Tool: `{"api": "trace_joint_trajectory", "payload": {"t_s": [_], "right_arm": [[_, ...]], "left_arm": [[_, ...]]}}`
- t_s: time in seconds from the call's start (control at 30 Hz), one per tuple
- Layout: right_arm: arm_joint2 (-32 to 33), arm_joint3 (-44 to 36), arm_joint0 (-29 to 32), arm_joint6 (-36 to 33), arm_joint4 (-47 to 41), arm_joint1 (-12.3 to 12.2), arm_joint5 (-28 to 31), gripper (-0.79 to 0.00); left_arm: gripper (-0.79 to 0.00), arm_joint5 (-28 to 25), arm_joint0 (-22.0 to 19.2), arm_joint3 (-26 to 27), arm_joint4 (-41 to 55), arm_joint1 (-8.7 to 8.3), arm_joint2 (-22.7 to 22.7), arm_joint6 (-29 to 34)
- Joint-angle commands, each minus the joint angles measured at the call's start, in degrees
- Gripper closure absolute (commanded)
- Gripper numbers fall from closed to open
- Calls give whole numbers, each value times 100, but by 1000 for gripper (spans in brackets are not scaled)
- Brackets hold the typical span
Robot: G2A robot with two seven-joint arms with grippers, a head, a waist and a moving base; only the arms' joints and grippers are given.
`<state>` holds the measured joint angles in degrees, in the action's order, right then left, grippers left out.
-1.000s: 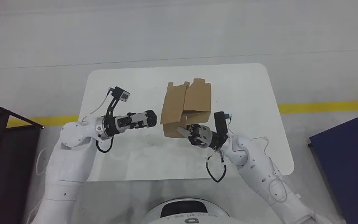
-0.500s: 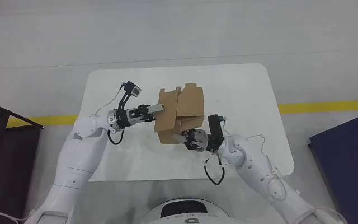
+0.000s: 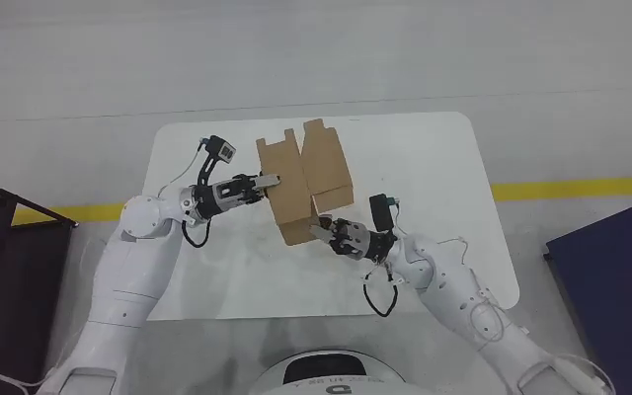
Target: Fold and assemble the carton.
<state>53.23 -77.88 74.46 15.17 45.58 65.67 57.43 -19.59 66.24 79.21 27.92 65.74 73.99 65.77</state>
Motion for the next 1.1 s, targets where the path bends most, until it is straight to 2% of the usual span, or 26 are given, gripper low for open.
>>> {"api": "trace_joint_trajectory", "payload": {"t_s": [0.0,0.13,0.27,0.43,0.5,0.63,0.7,0.77,0.83,0.93,1.07], "right_arm": [[59,7,8,-37,-33,-3,-90,-785],[494,-74,223,68,73,-87,-403,-785],[1172,-575,760,309,417,-238,-679,-785],[1894,-1432,1580,388,811,-380,-1218,-785],[2079,-1705,1841,371,807,-408,-1390,-785],[2358,-2054,2233,366,713,-439,-1659,-785],[2464,-2112,2366,353,616,-443,-1827,-785],[2557,-2146,2496,293,344,-441,-2024,-785],[2644,-2163,2576,223,41,-436,-2191,-785],[2736,-2199,2647,179,-102,-435,-2304,-785],[2736,-2199,2647,179,-102,-435,-2304,-785]], "left_arm": [[0,-111,17,153,-427,-26,99,-333],[0,-54,136,500,-858,-76,357,-920],[0,-283,211,1068,-2187,-134,489,-1511],[0,-1128,584,2257,-4798,-150,514,-3096],[0,-1346,738,2540,-5680,-133,445,-3755],[0,-1513,892,3161,-8720,-111,280,-5438],[0,-1375,990,3358,-10311,-112,92,-6335],[0,-838,1125,3355,-12221,-129,-200,-7520],[0,-213,1243,3085,-13431,-145,-451,-8491],[0,447,1320,2643,-13920,-142,-555,-9154],[0,512,1344,2528,-13821,-134,-541,-9115]]}}
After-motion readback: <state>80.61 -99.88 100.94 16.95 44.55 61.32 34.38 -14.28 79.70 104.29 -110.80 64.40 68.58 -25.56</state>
